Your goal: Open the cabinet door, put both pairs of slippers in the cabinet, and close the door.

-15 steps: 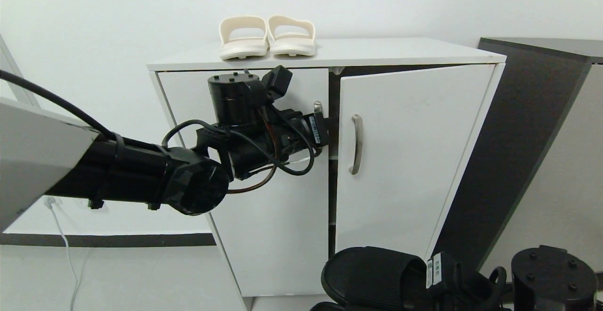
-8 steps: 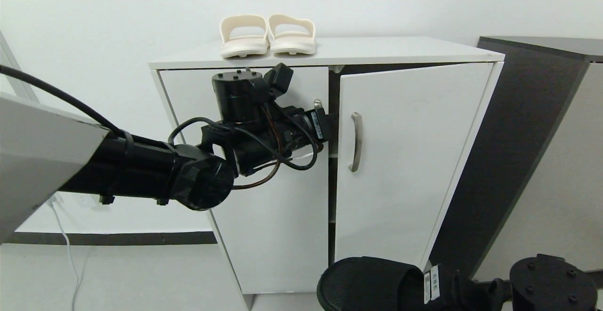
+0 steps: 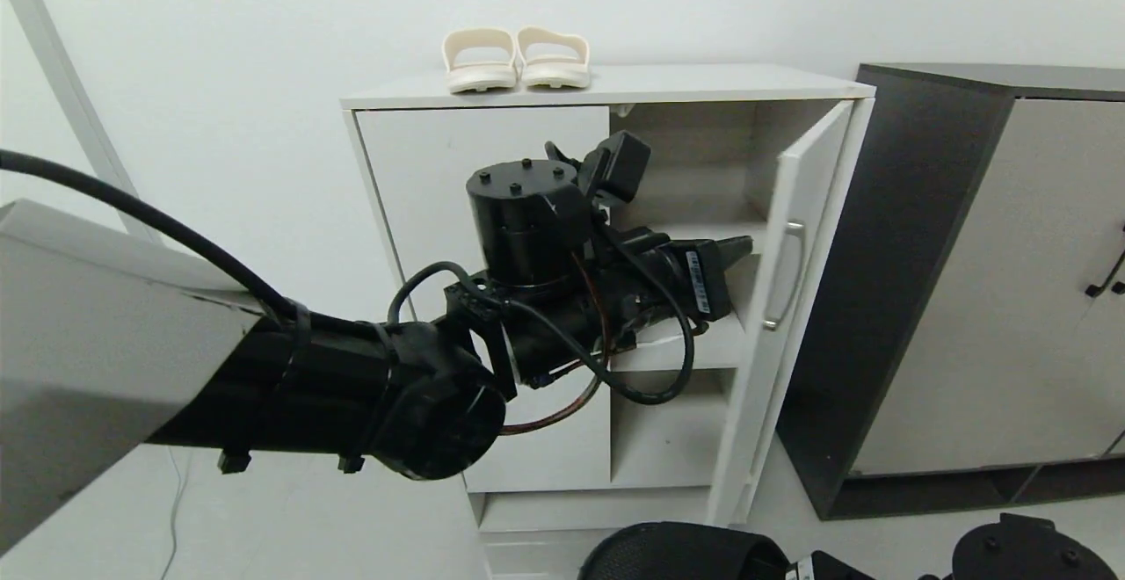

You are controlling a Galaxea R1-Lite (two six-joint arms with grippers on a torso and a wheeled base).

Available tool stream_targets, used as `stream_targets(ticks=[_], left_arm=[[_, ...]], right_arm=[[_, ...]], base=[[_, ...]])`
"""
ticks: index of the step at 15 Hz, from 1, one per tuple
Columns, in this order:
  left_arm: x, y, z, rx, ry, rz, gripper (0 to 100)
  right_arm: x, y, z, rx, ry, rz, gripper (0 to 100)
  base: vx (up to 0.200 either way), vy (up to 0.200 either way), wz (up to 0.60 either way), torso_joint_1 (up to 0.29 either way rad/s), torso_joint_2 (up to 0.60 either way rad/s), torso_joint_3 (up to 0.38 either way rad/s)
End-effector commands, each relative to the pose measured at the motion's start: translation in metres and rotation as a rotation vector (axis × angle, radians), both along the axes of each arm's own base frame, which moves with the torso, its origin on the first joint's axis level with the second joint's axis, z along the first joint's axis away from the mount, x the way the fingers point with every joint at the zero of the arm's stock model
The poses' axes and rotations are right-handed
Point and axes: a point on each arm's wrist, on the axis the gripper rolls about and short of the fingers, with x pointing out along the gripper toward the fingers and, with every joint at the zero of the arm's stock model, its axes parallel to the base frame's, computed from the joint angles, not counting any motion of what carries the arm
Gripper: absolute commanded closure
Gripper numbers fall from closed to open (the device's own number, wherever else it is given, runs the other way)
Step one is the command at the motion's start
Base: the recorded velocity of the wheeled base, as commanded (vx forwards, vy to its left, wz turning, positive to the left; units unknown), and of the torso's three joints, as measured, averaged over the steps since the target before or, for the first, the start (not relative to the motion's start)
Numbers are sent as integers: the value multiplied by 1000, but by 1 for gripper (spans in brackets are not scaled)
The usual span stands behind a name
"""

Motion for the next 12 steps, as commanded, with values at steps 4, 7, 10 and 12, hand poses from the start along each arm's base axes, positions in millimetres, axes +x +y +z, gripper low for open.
stream_targets(ticks=[4,7,10,12], left_arm=[[7,11,1,-1,-1,40,100],[6,56,17,10,-56,179,100],[-33,114,44,63,5,432,100],[-60,156,51,124,-10,552,100]], right_arm=[[-3,1,1,19,-11,14,100],[30,7,0,9,-35,-169,100],[76,29,-2,31,-54,-511,100],[107,41,-6,49,-72,-706,100]], base=[[0,0,0,0,0,0],[0,0,0,0,0,0],[0,0,0,0,0,0],[0,0,0,0,0,0]])
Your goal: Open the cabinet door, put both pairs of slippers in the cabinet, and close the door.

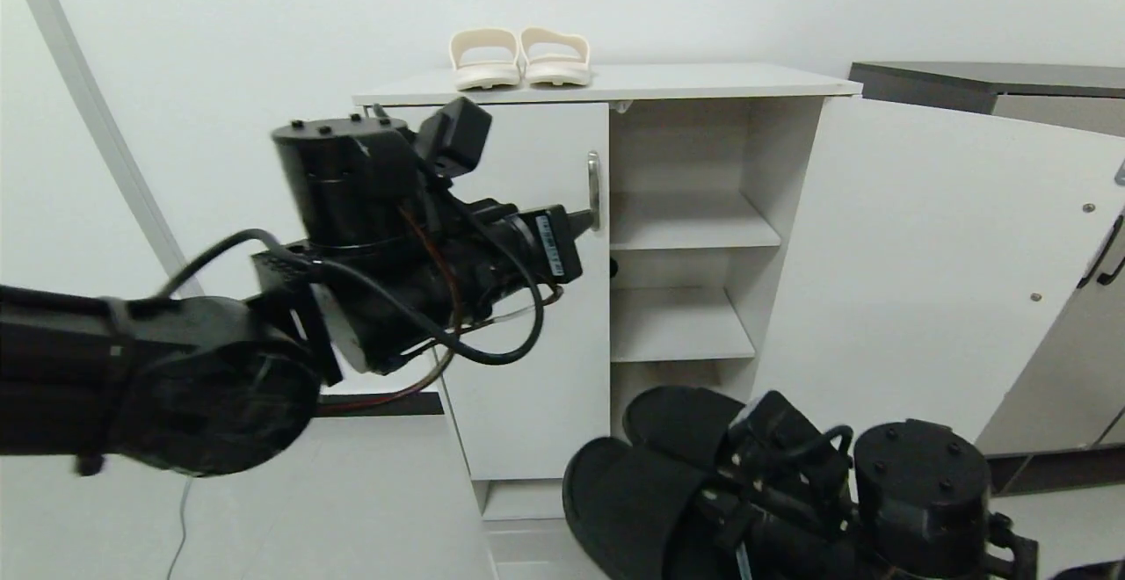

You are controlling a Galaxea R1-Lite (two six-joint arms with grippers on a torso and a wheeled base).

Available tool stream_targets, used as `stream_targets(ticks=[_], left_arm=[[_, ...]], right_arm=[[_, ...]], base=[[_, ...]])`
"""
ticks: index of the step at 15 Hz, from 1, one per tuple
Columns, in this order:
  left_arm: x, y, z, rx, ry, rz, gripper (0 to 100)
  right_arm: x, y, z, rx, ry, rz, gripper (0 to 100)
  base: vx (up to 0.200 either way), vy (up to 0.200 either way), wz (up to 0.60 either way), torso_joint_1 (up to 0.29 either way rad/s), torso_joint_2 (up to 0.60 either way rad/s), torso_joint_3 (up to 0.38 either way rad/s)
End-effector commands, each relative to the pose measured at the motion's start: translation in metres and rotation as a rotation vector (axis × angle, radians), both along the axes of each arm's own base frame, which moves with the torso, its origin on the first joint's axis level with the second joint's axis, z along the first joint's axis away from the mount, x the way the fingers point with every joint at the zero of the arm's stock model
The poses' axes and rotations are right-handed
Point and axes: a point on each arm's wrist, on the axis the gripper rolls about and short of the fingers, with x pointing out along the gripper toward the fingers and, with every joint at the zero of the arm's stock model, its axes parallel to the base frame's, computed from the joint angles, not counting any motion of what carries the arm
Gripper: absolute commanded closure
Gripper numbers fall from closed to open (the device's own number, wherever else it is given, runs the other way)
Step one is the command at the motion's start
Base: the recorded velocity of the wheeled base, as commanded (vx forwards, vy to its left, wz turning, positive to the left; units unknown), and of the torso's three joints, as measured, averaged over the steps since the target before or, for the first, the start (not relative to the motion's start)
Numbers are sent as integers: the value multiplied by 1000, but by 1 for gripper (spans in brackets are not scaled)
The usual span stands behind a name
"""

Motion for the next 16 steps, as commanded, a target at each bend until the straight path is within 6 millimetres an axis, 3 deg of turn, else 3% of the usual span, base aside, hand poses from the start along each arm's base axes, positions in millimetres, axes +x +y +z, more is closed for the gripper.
stream_targets(ticks=[1,4,8,12,16], left_arm=[[-63,81,26,70,-59,246,100],[-117,123,7,203,-22,507,100],[-176,168,-30,283,-39,854,100],[-213,188,-72,278,-20,1033,100],[-255,195,-139,288,-28,1068,100]], right_arm=[[50,16,-16,3,-10,-242,100],[78,11,-16,10,-47,-413,100],[87,11,-17,-15,-57,-505,100],[86,10,-15,-16,-65,-530,100],[85,10,-15,-18,-63,-530,100]], base=[[0,0,0,0,0,0],[0,0,0,0,0,0],[0,0,0,0,0,0],[0,0,0,0,0,0],[0,0,0,0,0,0]])
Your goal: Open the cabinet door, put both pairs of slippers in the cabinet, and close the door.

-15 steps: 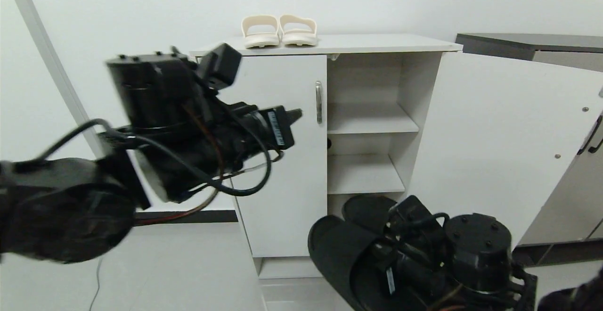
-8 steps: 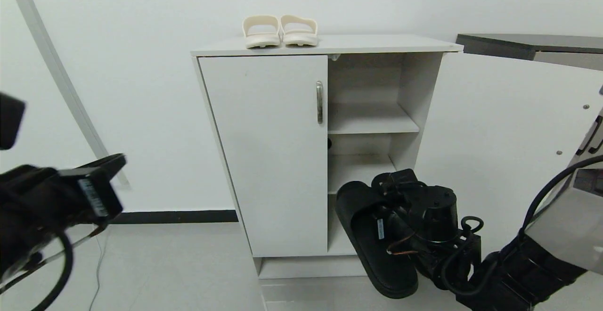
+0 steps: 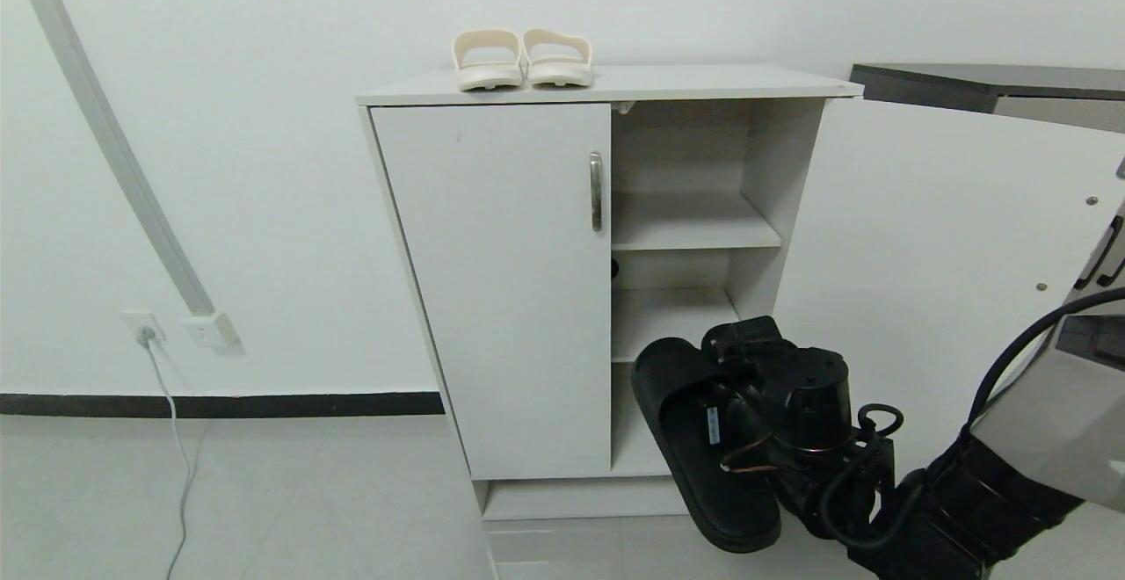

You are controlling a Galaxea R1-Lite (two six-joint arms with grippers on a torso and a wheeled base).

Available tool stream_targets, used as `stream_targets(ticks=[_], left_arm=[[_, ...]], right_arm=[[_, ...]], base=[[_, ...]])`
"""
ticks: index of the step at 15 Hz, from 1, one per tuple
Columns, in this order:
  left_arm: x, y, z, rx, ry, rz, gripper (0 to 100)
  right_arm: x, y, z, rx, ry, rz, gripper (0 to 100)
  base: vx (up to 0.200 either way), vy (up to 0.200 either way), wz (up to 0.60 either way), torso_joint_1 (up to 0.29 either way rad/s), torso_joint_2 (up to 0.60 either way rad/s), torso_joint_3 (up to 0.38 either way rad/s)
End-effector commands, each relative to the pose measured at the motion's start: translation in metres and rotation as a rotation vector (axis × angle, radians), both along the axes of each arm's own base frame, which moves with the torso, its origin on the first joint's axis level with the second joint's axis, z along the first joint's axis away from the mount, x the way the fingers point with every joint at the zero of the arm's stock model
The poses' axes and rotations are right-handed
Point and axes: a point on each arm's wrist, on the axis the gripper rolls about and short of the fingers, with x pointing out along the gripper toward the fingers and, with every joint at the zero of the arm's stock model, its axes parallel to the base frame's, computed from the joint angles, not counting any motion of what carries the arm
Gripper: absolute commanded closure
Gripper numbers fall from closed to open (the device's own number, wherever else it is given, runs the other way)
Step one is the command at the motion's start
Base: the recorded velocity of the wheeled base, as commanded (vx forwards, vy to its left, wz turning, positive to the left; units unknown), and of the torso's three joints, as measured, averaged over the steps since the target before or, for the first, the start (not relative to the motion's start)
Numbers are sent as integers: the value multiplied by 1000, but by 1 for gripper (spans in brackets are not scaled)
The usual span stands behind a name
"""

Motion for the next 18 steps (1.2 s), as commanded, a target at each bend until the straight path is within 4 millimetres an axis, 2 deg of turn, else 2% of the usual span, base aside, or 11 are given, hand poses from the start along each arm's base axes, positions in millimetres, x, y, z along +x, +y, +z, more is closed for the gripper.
stream_targets(ticks=[1,3,4,5,7,9,15,16,18], left_arm=[[-38,5,-43,-1,-56,50,100],[-54,4,-64,16,-45,124,100],[-56,3,-65,15,-59,82,100],[-55,2,-64,8,-84,12,100],[-54,-4,-65,9,-78,-238,100],[-53,-7,-69,10,-30,-370,100],[-53,-7,-69,9,-38,-386,100],[-53,-7,-69,7,-37,-387,100],[-53,-7,-69,6,-38,-387,100]], right_arm=[[-1,0,1,2,-2,0,100],[-1,0,1,3,-4,0,100],[-2,0,0,1,-1,3,100],[-2,1,0,1,-1,6,100],[-5,3,0,4,-5,16,100],[-6,3,0,6,-7,17,100],[-3,6,5,1,-35,-15,100],[2,17,11,17,-71,-71,100],[14,31,2,17,-75,-95,100]], base=[[0,0,0,0,0,0],[0,0,0,0,0,0],[0,0,0,0,0,0],[0,0,0,0,0,0],[0,0,0,0,0,0],[0,0,0,0,0,0],[0,0,0,0,0,0],[0,0,0,0,0,0],[0,0,0,0,0,0]])
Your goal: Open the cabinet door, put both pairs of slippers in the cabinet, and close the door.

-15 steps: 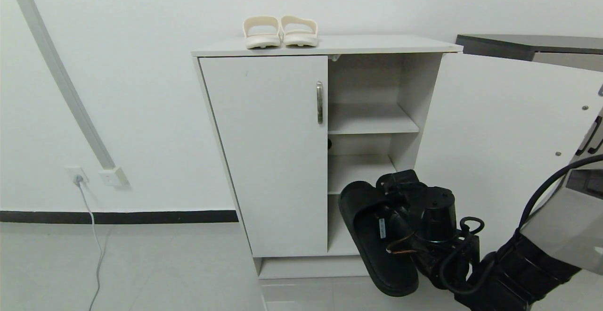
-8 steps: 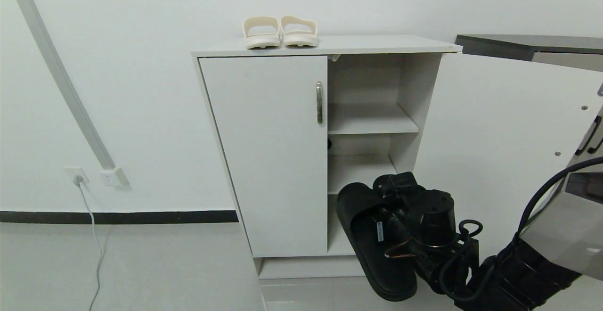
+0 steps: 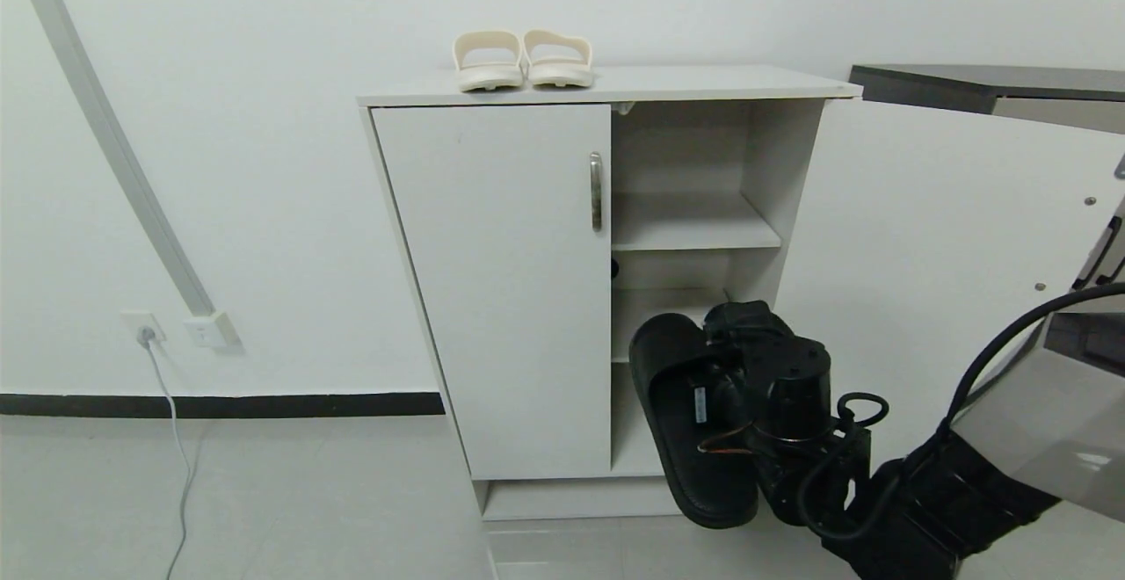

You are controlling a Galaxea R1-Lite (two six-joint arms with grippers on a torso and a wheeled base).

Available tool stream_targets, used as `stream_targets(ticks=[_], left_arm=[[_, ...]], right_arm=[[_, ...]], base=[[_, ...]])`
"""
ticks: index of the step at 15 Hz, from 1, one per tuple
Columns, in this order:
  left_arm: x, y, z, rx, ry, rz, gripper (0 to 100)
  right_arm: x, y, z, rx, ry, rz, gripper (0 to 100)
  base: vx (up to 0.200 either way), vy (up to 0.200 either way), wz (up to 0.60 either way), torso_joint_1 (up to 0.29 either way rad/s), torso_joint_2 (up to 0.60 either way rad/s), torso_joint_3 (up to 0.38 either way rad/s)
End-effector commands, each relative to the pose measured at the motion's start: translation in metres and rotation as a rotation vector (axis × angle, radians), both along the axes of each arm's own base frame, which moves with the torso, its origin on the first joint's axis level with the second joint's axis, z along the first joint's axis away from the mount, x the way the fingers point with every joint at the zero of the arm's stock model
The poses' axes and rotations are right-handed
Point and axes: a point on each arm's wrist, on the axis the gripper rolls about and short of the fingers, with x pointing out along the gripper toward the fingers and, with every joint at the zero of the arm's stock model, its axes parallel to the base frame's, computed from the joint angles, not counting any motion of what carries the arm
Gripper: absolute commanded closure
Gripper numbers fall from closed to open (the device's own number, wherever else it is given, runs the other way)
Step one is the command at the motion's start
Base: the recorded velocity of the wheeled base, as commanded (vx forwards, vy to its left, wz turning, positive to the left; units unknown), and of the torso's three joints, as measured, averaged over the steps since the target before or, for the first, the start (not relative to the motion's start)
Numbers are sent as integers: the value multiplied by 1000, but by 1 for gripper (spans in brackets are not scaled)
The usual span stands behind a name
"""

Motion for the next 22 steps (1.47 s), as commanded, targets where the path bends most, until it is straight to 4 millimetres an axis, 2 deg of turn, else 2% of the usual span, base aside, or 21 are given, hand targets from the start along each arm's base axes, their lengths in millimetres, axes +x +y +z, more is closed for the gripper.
stream_targets(ticks=[1,2,4,7,11,17,22], left_arm=[[0,0,0,0,3,0,100],[0,0,0,1,4,0,100],[0,0,0,1,4,0,100],[0,0,0,0,3,0,100],[0,0,0,0,3,0,100],[0,0,0,0,3,0,100],[0,0,0,0,3,0,100]], right_arm=[[12,15,-11,4,-1,-17,100],[21,26,-20,28,22,-44,100],[25,35,-24,56,87,-60,100],[29,39,-22,70,113,-88,100],[31,40,-35,52,129,-92,100],[42,57,-49,72,107,-69,100],[49,66,-52,86,99,-42,100]], base=[[0,0,0,0,0,0],[0,0,0,0,0,0],[0,-100,0,1,-1,-1],[0,-200,0,2,1,-2],[0,-200,0,6,1,4],[0,0,0,0,0,0],[0,0,0,0,0,0]])
